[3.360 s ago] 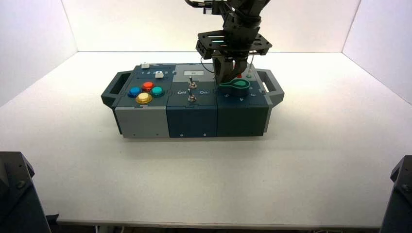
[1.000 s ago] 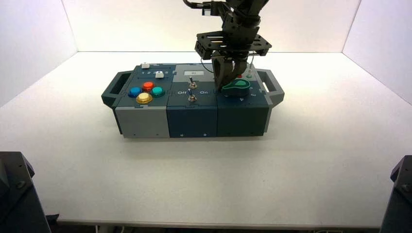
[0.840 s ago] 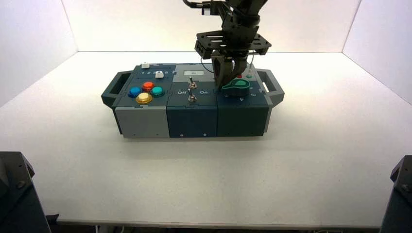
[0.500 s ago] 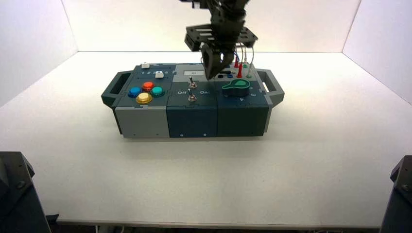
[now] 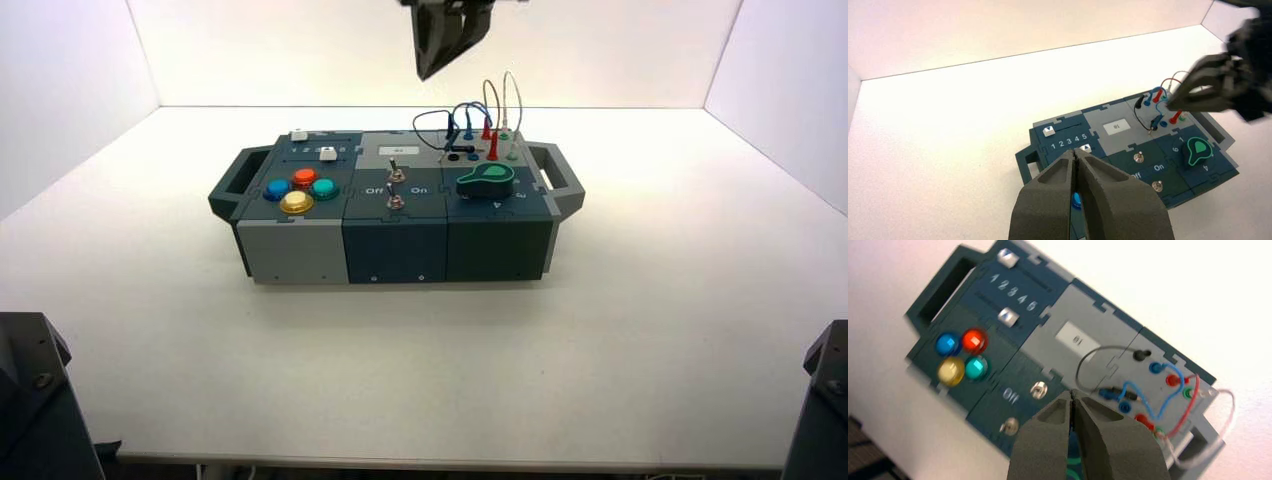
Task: Turn the knob to position 5.
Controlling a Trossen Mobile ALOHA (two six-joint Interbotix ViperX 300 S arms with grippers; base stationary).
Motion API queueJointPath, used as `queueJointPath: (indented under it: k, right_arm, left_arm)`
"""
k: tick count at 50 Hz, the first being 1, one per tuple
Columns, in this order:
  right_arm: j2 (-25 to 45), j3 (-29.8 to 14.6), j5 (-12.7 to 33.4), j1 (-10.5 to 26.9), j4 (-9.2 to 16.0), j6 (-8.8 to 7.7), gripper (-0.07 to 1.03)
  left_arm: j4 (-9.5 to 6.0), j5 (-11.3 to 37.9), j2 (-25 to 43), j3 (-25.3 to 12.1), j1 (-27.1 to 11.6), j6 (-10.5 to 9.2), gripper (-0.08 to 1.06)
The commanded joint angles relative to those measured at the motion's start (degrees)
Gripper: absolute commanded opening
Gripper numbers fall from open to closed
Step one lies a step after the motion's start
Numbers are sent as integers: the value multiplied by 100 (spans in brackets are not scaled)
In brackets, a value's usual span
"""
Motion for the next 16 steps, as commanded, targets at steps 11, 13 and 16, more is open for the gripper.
queueJointPath:
  k: [11,13,16]
  right_arm:
    - [-923,562,-220,97,-167,-44,-2]
    - [-976,598,-220,97,-176,-44,-2]
    - [-1055,677,-211,97,-202,-44,-2]
  left_arm:
    - [0,-44,-9,-79,-26,-9,-3]
    - [9,-44,-9,-79,-26,0,-3]
    - [9,-44,-9,-88,-18,0,-3]
